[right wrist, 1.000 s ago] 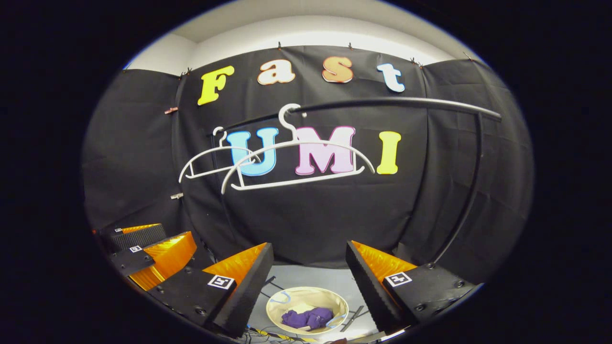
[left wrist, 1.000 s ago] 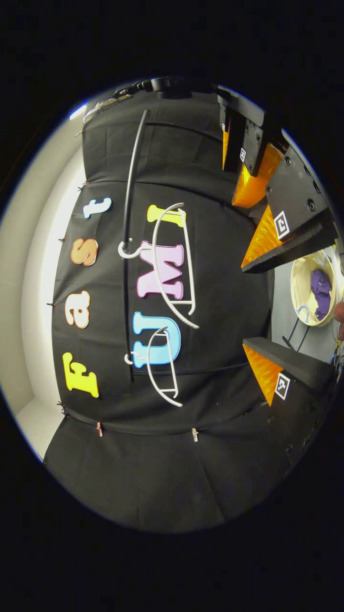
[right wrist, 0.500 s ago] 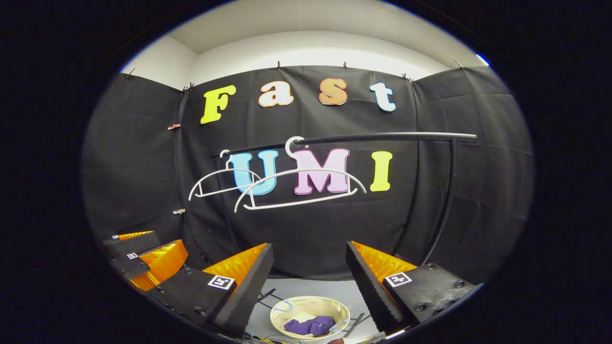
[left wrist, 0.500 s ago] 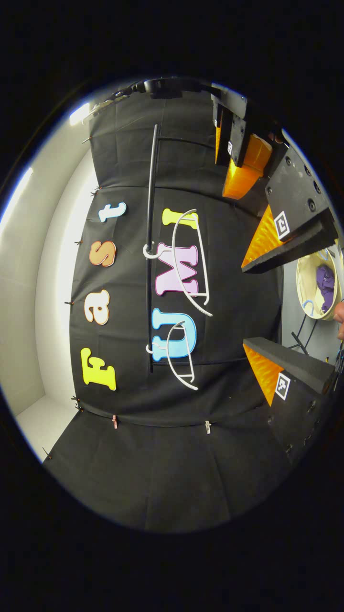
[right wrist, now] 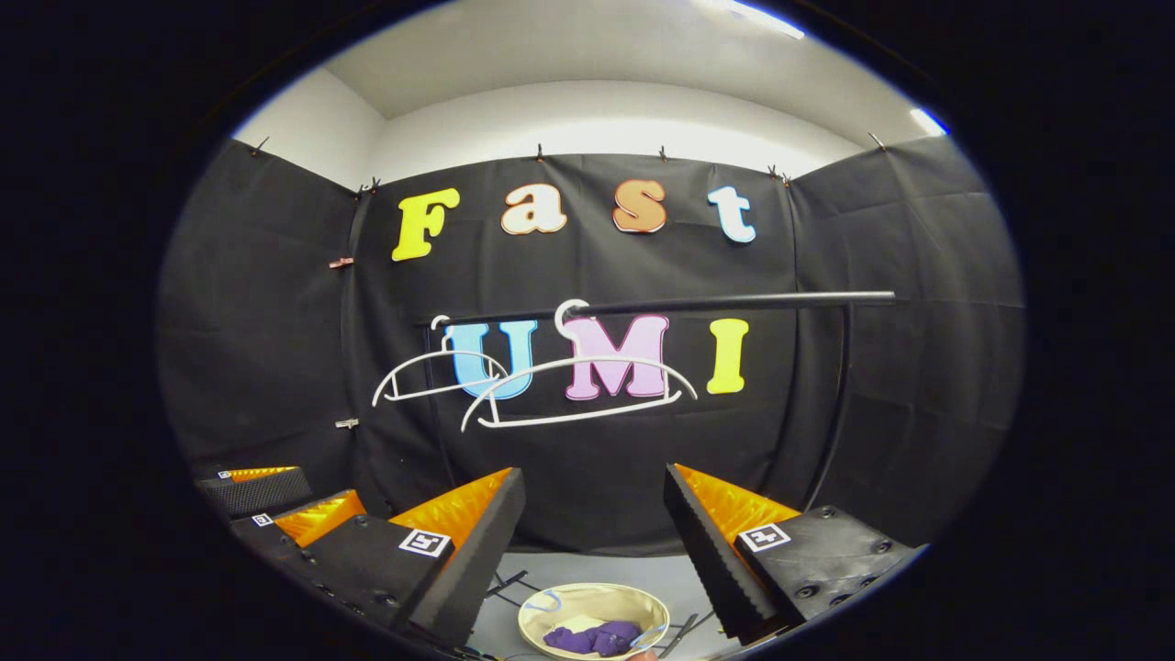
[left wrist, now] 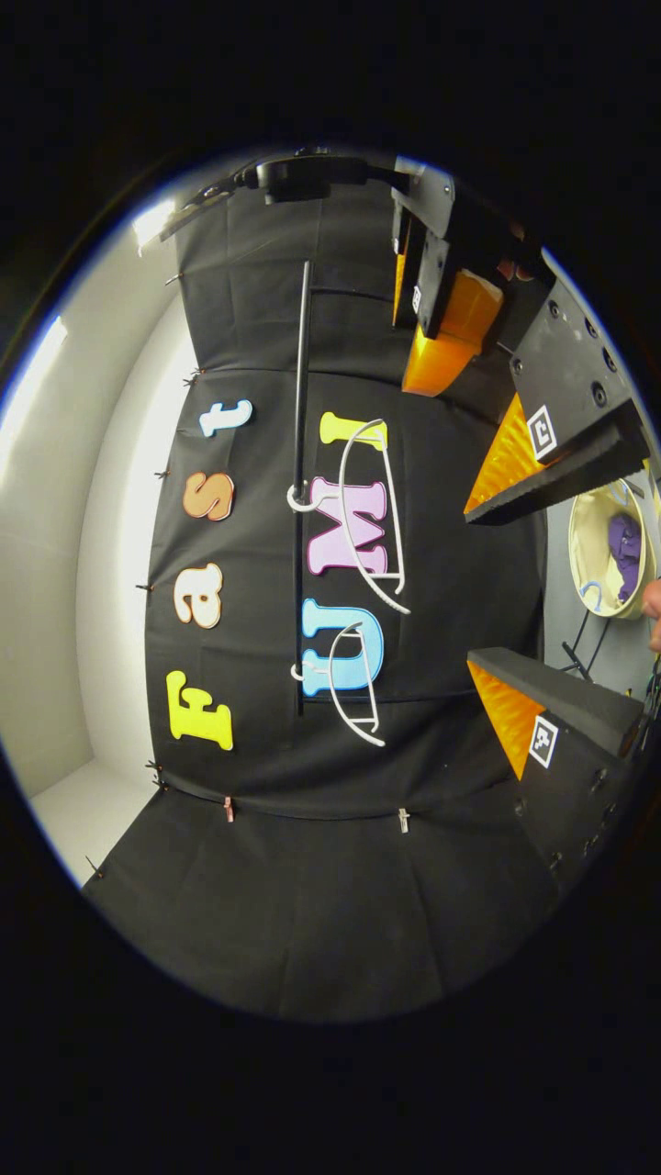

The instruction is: Grasp the clothes on the hanger with both hands and then place them into the laundry hamper below.

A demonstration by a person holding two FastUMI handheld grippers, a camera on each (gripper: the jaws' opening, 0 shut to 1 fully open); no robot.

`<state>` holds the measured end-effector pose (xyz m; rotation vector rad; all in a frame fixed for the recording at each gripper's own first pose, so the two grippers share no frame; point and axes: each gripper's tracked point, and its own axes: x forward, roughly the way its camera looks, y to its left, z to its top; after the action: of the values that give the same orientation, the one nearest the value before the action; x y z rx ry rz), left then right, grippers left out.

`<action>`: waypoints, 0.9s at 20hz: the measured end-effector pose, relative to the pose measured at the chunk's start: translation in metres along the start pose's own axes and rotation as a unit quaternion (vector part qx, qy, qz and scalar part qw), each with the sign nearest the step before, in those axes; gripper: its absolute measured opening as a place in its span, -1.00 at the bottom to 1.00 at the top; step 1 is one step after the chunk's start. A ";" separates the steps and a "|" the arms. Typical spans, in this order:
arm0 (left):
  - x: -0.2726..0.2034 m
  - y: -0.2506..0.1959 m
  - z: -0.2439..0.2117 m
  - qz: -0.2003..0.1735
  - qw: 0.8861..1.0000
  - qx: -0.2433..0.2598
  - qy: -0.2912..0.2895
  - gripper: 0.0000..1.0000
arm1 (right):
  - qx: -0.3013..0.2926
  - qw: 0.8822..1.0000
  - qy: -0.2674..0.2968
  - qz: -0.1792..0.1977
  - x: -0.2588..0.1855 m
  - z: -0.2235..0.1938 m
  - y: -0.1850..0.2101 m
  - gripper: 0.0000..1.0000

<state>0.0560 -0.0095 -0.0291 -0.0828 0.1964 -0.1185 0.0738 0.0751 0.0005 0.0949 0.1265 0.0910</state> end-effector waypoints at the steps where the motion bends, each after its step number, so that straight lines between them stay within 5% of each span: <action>1: -0.002 -0.003 0.003 -0.003 1.000 0.000 -0.006 0.71 | 0.000 1.000 -0.006 0.003 -0.001 0.004 0.001 1.00; 15: -0.013 -0.003 0.006 0.008 1.000 -0.006 -0.013 0.71 | -0.004 1.000 -0.016 0.015 -0.006 0.005 -0.001 0.86; 18: -0.015 -0.001 0.006 0.010 1.000 -0.005 -0.013 0.72 | -0.006 1.000 -0.014 0.020 -0.007 0.003 0.003 0.96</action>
<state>0.0421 -0.0083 -0.0202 -0.0921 0.1713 -0.0959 0.0667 0.0771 0.0048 0.0864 0.0960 0.1301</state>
